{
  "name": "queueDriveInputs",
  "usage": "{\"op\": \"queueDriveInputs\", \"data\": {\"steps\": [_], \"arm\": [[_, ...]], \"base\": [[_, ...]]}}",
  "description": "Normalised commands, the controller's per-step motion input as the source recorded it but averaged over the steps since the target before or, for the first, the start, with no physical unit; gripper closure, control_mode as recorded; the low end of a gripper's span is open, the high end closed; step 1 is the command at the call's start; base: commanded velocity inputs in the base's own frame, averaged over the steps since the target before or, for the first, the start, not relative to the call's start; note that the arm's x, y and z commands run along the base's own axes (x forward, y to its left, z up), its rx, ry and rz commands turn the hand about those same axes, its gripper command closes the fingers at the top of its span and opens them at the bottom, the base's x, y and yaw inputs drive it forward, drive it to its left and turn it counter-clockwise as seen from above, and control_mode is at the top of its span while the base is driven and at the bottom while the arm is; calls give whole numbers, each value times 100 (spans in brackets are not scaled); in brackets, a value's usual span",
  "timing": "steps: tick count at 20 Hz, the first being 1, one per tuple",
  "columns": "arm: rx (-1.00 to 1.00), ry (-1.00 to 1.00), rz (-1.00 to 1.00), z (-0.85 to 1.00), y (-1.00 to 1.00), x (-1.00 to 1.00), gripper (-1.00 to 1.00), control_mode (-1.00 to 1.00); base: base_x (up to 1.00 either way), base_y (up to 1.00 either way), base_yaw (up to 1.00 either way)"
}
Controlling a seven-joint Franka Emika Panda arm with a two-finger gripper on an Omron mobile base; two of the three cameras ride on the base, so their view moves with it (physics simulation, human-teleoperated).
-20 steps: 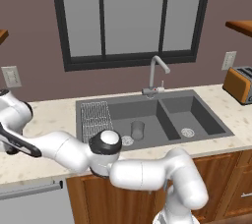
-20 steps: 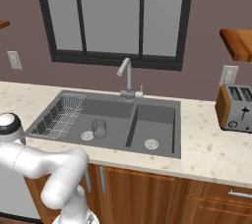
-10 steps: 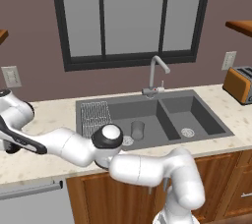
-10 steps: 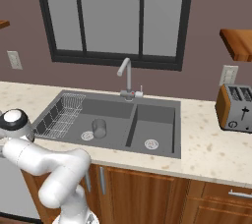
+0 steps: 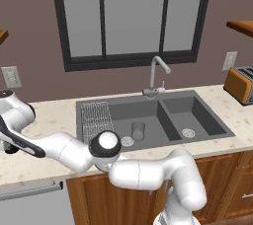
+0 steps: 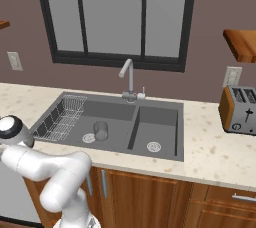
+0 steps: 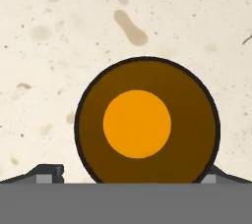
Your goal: Place the glass cup in the left basin and the mug in the right basin of the sink.
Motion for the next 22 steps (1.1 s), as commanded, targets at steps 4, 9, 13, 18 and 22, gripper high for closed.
{"op": "queueDriveInputs", "data": {"steps": [4, 9, 13, 18, 22], "arm": [[-3, 7, -4, -2, 8, 0, -100, -100], [-7, 10, -5, 0, 10, -4, -100, -100], [-10, 5, -1, 0, 7, 0, -100, -100], [-13, 2, 0, 0, 5, 3, -100, -100], [-14, 4, 0, 0, 1, 10, -100, -100]], "base": [[0, 0, 0], [0, 0, 0], [0, 0, 0], [0, 0, 0], [0, 0, 0]]}}
